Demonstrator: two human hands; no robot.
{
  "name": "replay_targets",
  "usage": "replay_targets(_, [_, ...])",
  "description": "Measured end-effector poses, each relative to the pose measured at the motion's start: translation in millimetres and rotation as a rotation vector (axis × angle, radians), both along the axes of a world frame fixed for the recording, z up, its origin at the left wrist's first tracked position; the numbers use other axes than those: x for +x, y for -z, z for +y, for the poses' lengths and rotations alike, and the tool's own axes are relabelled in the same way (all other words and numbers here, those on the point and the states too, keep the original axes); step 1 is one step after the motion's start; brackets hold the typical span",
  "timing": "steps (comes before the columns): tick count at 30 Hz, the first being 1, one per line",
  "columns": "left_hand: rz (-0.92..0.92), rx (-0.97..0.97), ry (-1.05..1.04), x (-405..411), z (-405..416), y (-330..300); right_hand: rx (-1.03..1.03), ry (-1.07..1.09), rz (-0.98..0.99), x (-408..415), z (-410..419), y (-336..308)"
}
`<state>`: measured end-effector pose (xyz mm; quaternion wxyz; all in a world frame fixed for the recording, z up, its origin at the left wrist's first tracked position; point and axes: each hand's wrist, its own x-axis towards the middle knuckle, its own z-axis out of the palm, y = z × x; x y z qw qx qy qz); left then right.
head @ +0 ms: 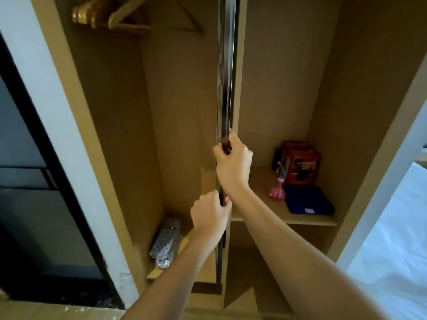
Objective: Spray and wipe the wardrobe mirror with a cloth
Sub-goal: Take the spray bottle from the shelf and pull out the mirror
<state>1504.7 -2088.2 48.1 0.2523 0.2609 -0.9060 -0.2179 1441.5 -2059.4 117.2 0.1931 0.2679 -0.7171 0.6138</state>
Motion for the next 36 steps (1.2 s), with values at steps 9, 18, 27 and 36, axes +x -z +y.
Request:
replay_targets(9, [0.003, -0.002, -0.05, 14, 18, 2, 0.005, -0.038, 0.016, 13, 16, 1])
replay_targets(18, [0.051, -0.017, -0.05, 8, 25, 7, 0.015, -0.057, 0.005, 9, 28, -1])
replay_targets(27, [0.061, -0.011, -0.046, -10, 54, 10, 0.013, -0.11, 0.015, -10, 59, 1])
replay_targets(36, [0.122, 0.144, -0.006, -43, 85, 15, 0.028, -0.107, 0.008, -39, 97, -1])
